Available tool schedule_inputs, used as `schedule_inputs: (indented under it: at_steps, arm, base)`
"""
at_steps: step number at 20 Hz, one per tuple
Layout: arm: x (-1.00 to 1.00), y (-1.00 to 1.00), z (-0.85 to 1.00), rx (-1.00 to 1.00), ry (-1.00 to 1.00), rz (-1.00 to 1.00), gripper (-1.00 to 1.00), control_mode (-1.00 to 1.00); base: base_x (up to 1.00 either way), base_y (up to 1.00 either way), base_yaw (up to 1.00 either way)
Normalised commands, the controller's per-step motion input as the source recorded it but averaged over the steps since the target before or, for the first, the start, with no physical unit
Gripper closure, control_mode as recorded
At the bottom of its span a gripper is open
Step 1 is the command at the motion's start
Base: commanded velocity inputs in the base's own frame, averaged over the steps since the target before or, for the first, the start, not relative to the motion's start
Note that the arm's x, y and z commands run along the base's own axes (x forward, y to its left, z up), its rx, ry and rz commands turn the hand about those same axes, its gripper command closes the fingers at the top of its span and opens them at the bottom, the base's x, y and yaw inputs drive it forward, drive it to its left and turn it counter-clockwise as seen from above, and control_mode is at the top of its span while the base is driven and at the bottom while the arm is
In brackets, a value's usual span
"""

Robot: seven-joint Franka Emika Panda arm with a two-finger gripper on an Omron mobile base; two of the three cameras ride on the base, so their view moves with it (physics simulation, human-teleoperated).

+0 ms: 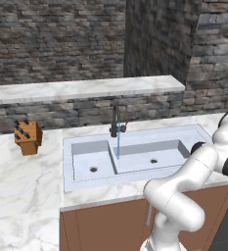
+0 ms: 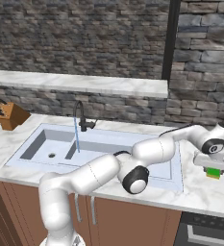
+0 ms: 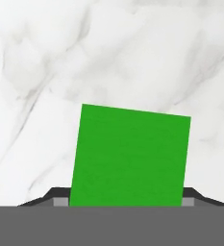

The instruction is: Soak the sponge with water for a few seconds and then drop it inside the sink.

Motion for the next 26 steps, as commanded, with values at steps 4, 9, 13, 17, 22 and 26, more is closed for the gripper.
schedule_inputs:
  at_steps: [4, 9, 13, 17, 22, 26]
  arm:
    - [-0.15, 0.40, 0.04, 0.08, -0.02, 0.00, 1.00, -1.00]
    - [-0.13, 0.67, 0.05, 0.12, -0.06, 0.00, 1.00, -1.00]
    - [-0.10, 0.73, 0.24, 0.08, -0.05, 0.00, 1.00, -1.00]
    - [-0.02, 0.74, 0.21, 0.05, -0.11, 0.00, 1.00, -1.00]
    - [0.10, 0.94, -0.04, 0.00, -0.29, -0.02, 1.00, -1.00]
    - [0.19, 1.00, -0.19, 0.00, -0.32, -0.05, 1.00, -1.00]
  base:
    - [0.00, 0.00, 0.00]
    - [0.00, 0.00, 0.00]
    - [0.00, 0.00, 0.00]
    - [0.00, 0.00, 0.00]
    - [0.00, 0.00, 0.00]
    - [0.00, 0.00, 0.00]
